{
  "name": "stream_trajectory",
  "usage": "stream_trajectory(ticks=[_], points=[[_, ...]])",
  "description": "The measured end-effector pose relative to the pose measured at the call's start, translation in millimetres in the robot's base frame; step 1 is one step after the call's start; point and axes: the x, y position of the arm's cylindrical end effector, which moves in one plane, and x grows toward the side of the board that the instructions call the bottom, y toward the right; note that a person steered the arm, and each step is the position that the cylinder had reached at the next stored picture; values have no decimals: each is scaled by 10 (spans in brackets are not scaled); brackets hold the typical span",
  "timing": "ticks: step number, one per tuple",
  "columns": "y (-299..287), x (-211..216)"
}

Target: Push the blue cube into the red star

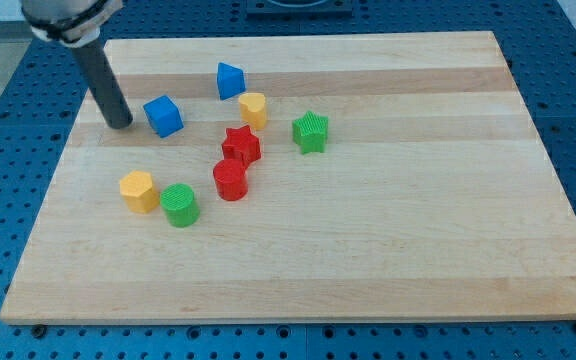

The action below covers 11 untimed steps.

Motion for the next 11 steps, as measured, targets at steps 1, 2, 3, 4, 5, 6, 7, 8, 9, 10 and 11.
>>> stream_trajectory(ticks=[1,2,3,4,5,6,7,8,9,10,11], points=[[190,-436],[341,-445],[341,-445],[335,-437],[326,-354],[339,-111],[339,50],[340,202],[419,312],[584,386],[774,436]])
